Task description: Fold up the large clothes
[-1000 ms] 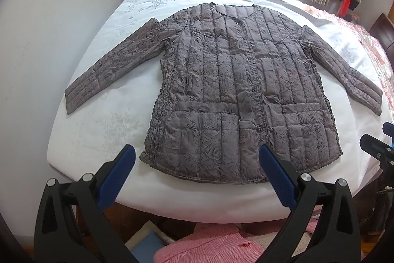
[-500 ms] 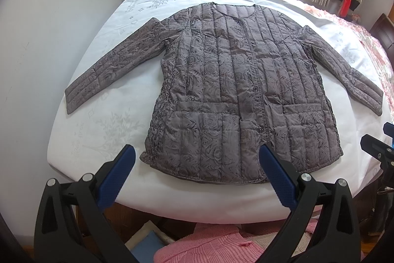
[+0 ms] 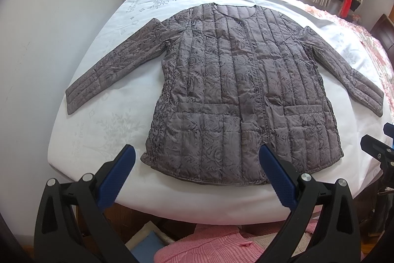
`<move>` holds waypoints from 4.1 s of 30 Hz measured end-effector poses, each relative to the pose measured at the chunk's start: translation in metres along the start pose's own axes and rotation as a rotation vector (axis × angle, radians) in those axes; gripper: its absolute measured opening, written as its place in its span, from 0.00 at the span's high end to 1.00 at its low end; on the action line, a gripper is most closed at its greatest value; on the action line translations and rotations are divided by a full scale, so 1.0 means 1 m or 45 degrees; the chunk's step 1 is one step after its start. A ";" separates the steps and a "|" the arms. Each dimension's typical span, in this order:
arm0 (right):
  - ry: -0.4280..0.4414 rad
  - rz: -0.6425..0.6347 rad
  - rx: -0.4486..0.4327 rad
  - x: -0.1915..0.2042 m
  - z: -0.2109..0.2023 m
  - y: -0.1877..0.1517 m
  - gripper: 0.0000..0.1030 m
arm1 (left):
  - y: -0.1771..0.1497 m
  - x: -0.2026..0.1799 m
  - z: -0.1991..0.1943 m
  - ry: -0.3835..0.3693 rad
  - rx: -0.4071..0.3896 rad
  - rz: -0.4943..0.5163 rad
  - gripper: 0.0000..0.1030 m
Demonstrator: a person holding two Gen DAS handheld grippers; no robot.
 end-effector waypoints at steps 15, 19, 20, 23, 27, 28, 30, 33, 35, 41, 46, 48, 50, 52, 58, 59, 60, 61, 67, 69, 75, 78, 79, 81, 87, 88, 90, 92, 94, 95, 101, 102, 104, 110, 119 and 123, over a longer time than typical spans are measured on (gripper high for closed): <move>0.000 0.030 -0.022 -0.014 0.004 0.012 0.04 | 0.014 -0.008 0.004 -0.004 -0.006 0.013 0.04; 0.014 0.048 -0.063 -0.026 0.006 0.019 0.04 | 0.024 -0.018 0.007 -0.013 -0.028 0.044 0.04; 0.013 0.053 -0.076 -0.030 0.007 0.021 0.04 | 0.029 -0.020 0.008 -0.020 -0.041 0.051 0.04; 0.026 0.104 -0.132 -0.056 0.014 0.030 0.04 | 0.048 -0.034 0.016 -0.047 -0.086 0.094 0.04; 0.025 0.255 -0.180 -0.115 0.029 0.040 0.04 | 0.077 -0.060 0.029 -0.131 -0.134 0.156 0.04; 0.006 0.296 -0.183 -0.129 0.031 0.041 0.04 | 0.088 -0.070 0.035 -0.159 -0.144 0.179 0.04; -0.042 0.397 -0.203 -0.171 0.036 0.046 0.04 | 0.109 -0.085 0.044 -0.146 -0.158 0.204 0.04; -0.097 0.539 -0.242 -0.239 0.040 0.055 0.04 | 0.144 -0.109 0.056 -0.157 -0.186 0.230 0.04; -0.101 0.611 -0.254 -0.280 0.047 0.061 0.04 | 0.172 -0.133 0.066 -0.176 -0.192 0.253 0.04; -0.112 0.803 -0.189 -0.391 0.079 0.067 0.05 | 0.232 -0.204 0.102 -0.220 -0.153 0.331 0.04; -0.102 0.899 -0.122 -0.452 0.105 0.063 0.10 | 0.264 -0.255 0.145 -0.324 -0.041 0.327 0.04; -0.072 0.925 -0.112 -0.460 0.113 0.063 0.10 | 0.271 -0.270 0.164 -0.326 -0.009 0.333 0.07; -0.018 0.931 -0.093 -0.465 0.124 0.064 0.13 | 0.275 -0.281 0.184 -0.319 0.035 0.331 0.16; 0.018 0.911 -0.085 -0.464 0.129 0.067 0.15 | 0.280 -0.288 0.202 -0.327 0.082 0.317 0.24; -0.043 0.821 -0.052 -0.453 0.143 0.080 0.23 | 0.291 -0.293 0.236 -0.356 0.140 0.279 0.36; -0.058 0.807 -0.046 -0.451 0.143 0.081 0.28 | 0.292 -0.294 0.240 -0.359 0.148 0.276 0.39; -0.068 0.794 -0.042 -0.449 0.144 0.081 0.31 | 0.293 -0.294 0.244 -0.361 0.160 0.274 0.42; -0.074 0.785 -0.038 -0.447 0.144 0.083 0.37 | 0.293 -0.294 0.250 -0.367 0.173 0.271 0.43; 0.186 0.766 -0.072 -0.411 0.125 0.093 0.85 | 0.296 -0.295 0.253 -0.397 0.146 0.294 0.50; 0.326 0.749 -0.132 -0.391 0.107 0.101 0.85 | 0.297 -0.292 0.251 -0.408 0.148 0.299 0.56; 0.645 0.656 -0.246 -0.316 0.056 0.143 0.85 | 0.301 -0.265 0.225 -0.444 0.093 0.299 0.56; 0.751 0.590 -0.255 -0.269 0.049 0.176 0.85 | 0.301 -0.245 0.207 -0.461 0.070 0.296 0.55; 0.767 0.571 -0.254 -0.260 0.049 0.184 0.85 | 0.301 -0.242 0.204 -0.464 0.066 0.294 0.55; 0.790 0.527 -0.236 -0.233 0.056 0.206 0.85 | 0.299 -0.228 0.197 -0.480 0.065 0.283 0.54; 0.780 0.418 -0.141 -0.161 0.100 0.252 0.85 | 0.298 -0.189 0.188 -0.482 0.040 0.225 0.54; 0.768 0.411 -0.127 -0.155 0.106 0.255 0.85 | 0.298 -0.187 0.188 -0.482 0.043 0.217 0.54; 0.752 0.385 -0.078 -0.136 0.129 0.265 0.85 | 0.296 -0.177 0.191 -0.465 0.047 0.206 0.54; 0.714 0.357 -0.040 -0.123 0.150 0.273 0.85 | 0.293 -0.168 0.197 -0.456 0.059 0.197 0.54; 0.666 0.335 -0.003 -0.113 0.168 0.275 0.85 | 0.291 -0.163 0.203 -0.463 0.078 0.188 0.54; 0.651 0.329 0.026 -0.108 0.180 0.275 0.85 | 0.290 -0.161 0.205 -0.464 0.084 0.186 0.54; 0.755 0.287 0.087 -0.092 0.204 0.274 0.70 | 0.284 -0.169 0.208 -0.554 0.123 0.199 0.47; 0.784 0.283 0.082 -0.093 0.200 0.271 0.70 | 0.282 -0.173 0.207 -0.582 0.131 0.206 0.45; 0.840 0.269 0.047 -0.097 0.183 0.268 0.69 | 0.277 -0.185 0.202 -0.656 0.140 0.233 0.40; 0.683 0.294 -0.098 -0.150 0.136 0.245 0.69 | 0.256 -0.237 0.207 -0.774 0.235 0.335 0.32; 0.463 0.478 -0.145 -0.236 0.132 0.195 0.69 | 0.240 -0.279 0.233 -0.780 0.316 0.321 0.95; 0.448 0.528 -0.162 -0.250 0.140 0.189 0.69 | 0.249 -0.267 0.202 -0.772 0.166 0.309 0.97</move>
Point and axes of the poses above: each gripper's, at about its wrist camera, not at the fingertips, and z roughly the way its jaws point, x to its left, y to its top, the point moved 7 cm from there along z, roughly the way its jaws point, and after that the axes turned 7 degrees about x, right-handed, at the moved point
